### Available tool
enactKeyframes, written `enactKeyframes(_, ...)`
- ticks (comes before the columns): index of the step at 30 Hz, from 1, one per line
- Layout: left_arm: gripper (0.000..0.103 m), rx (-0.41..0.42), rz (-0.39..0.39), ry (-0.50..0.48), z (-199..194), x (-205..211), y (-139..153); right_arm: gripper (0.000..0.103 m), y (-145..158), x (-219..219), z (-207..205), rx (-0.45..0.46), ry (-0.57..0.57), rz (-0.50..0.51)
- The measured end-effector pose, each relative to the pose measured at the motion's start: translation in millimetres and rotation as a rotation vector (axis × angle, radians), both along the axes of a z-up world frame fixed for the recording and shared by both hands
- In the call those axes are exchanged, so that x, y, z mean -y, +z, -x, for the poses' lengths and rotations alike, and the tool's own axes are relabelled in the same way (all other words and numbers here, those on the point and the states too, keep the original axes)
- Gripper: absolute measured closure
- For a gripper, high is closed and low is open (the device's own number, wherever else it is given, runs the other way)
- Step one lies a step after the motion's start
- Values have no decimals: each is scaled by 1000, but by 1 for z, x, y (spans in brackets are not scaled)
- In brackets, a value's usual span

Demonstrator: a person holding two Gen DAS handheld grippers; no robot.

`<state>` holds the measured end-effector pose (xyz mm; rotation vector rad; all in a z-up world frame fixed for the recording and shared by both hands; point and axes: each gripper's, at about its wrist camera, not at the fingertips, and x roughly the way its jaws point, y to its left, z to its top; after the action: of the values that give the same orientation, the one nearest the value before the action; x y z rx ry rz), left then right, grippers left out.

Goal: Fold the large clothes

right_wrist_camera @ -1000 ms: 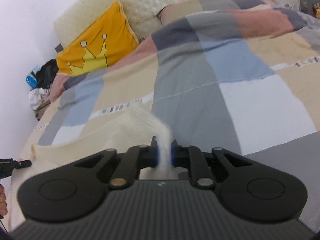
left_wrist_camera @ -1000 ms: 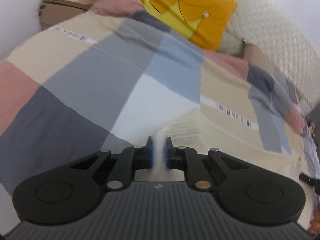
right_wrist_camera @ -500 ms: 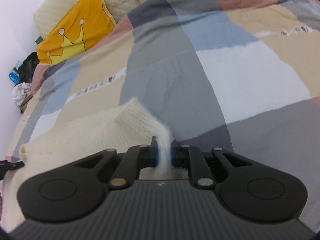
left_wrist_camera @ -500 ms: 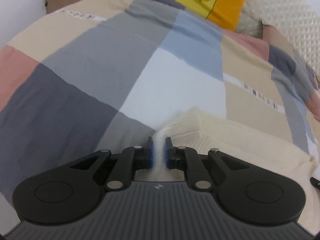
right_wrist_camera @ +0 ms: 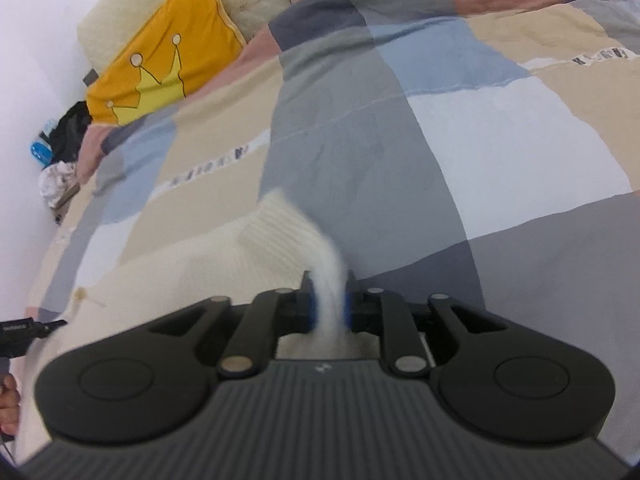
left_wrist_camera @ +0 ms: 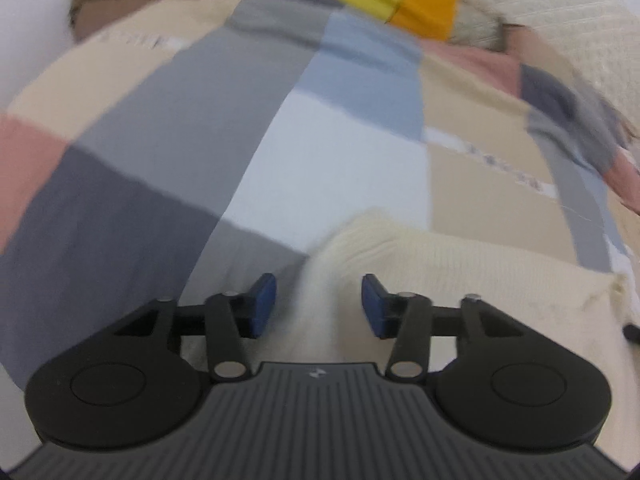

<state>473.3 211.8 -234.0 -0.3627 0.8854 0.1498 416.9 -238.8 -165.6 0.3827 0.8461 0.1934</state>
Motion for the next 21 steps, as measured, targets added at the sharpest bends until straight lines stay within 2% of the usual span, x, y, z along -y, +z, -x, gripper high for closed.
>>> enactKeyframes(1,48,13,4,-9,5,2,8,79,5,-1,3,1,0,6)
enactKeyframes(3,48,31,-13,-22,14,8,23,66,20,-4,11,16,7,26)
enactKeyframes(4,48,41,-31,-35,20,13,31,55,27,-5,15,25,11,36)
enactKeyframes(6,48,67,-50,-48,33,20,47,54,47,-11,29,64,31,64)
enactKeyframes(9,48,84,-21,-61,54,29,66,55,71,-17,48,106,54,86)
enactKeyframes(14,48,104,-45,-75,99,52,99,55,107,-25,85,176,90,106)
enactKeyframes(18,48,148,-27,-83,140,68,123,55,129,-32,118,225,113,124)
enactKeyframes(21,48,176,-48,-102,170,83,135,55,140,-39,144,256,133,148)
